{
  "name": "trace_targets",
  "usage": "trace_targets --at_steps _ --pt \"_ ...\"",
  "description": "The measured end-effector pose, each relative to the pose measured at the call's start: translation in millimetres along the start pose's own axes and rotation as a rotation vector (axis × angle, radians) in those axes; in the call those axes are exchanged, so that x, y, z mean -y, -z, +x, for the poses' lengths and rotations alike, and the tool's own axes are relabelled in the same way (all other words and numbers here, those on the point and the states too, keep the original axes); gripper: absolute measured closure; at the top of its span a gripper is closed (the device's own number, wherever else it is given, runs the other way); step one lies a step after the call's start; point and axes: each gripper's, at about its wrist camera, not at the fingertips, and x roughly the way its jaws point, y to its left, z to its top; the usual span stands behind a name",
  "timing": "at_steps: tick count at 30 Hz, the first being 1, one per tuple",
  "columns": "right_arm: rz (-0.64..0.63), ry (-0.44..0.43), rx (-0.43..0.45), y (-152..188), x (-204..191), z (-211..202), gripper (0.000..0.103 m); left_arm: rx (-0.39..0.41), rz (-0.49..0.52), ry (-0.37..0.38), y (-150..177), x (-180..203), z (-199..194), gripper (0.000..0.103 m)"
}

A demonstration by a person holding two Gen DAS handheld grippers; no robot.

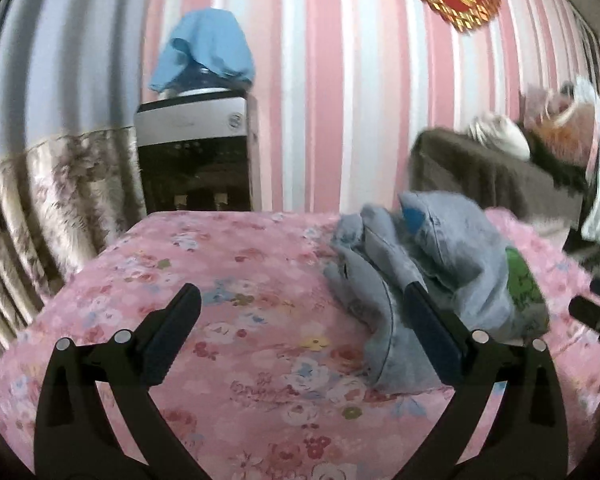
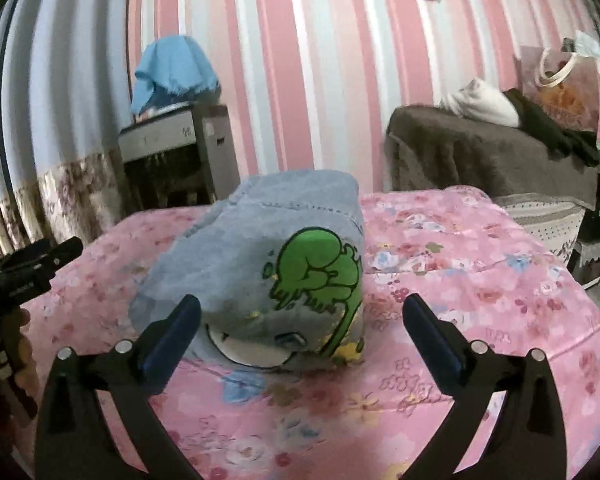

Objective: Fold large clothes

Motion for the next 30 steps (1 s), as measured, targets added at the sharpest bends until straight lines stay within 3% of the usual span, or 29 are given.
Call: trace_targets --at_steps 6,14,22,30 --pt "-0.007 0.017 0.075 9.6 -14.9 -16.7 0.002 0.083 0.003 -0.074 17.8 -6.1 -20.5 0.003" --pt "-0.061 0.028 0.094 16.7 -26.1 -18.7 0.002 0.093 0.071 -0.097 35.7 4.4 -26.0 0.003" --pt "-0.139 0.042 0.119 19.3 -44.1 -23.7 0.002 0.094 0.085 -0.090 36.7 6.0 -26.4 0.003" --pt "-0.098 0.047 0.118 19.1 -38.0 -26.3 0.002 0.108 0.064 -0.075 37.1 -1.2 -29.2 0.003"
